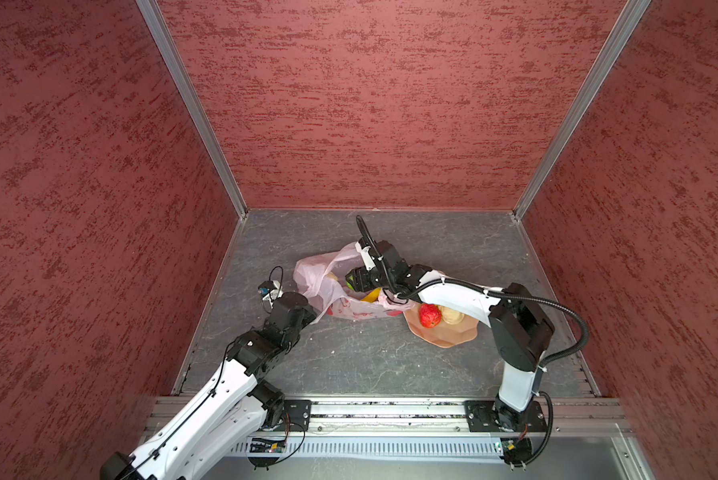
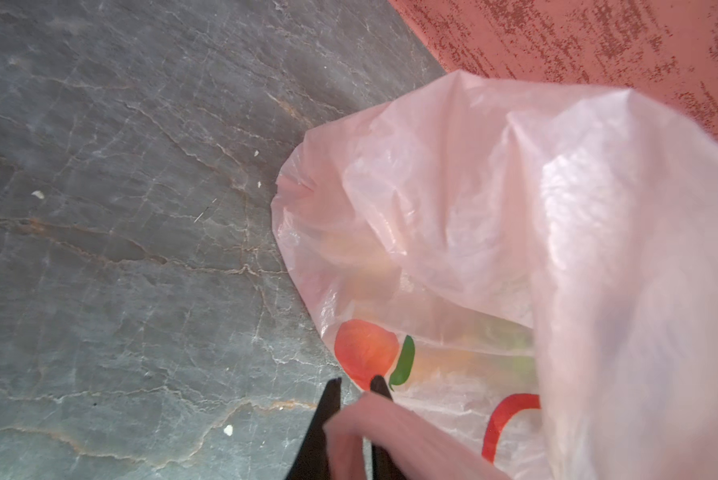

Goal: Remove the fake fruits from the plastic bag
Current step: 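Lift the green spiky fruit out of the bag with the right gripper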

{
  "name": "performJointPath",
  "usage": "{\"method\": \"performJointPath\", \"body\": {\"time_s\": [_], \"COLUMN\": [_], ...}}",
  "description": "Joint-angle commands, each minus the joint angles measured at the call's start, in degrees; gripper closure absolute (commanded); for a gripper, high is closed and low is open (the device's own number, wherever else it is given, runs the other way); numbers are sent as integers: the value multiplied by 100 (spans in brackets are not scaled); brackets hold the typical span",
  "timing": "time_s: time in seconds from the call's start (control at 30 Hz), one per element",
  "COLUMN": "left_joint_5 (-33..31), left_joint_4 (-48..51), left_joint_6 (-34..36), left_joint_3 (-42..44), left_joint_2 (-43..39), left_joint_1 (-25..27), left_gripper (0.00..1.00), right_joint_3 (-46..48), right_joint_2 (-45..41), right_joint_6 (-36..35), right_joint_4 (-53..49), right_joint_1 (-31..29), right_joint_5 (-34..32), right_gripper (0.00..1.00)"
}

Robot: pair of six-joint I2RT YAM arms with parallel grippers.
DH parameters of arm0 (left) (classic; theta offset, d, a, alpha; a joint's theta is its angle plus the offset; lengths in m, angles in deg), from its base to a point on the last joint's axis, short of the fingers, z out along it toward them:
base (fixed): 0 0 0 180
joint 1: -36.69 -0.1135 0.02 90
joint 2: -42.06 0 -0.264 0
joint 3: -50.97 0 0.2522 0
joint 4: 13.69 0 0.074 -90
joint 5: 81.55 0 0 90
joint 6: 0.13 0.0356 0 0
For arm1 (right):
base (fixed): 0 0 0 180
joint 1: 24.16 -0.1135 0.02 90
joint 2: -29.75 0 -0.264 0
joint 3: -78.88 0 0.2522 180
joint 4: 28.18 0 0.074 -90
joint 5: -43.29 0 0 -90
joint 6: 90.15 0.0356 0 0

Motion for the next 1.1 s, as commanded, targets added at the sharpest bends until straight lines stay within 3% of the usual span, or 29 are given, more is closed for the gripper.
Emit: {"method": "performJointPath", "body": {"time_s": [0.0, 0.37, 0.83, 1.07], "left_joint_5": [106, 73, -81, -126], "left_joint_4": [-308, -127, 75, 260], "left_joint_6": [235, 313, 158, 141], "left_joint_3": [-314, -583, -219, -126], "left_joint_2": [182, 641, 211, -50], "left_joint_1": [-29, -89, -235, -360], "left_gripper": [84, 83, 83, 83], "right_joint_3": [57, -166, -375, -492], "right_joint_2": [-274, -989, -1648, -1938], "right_joint_6": [-262, -683, -896, -939], "right_joint_4": [-263, -623, -874, -1050], "right_joint_1": [-88, -252, -252, -241], "right_joint_5": [97, -81, 0, -275], "right_gripper": [62, 63, 63, 63]}}
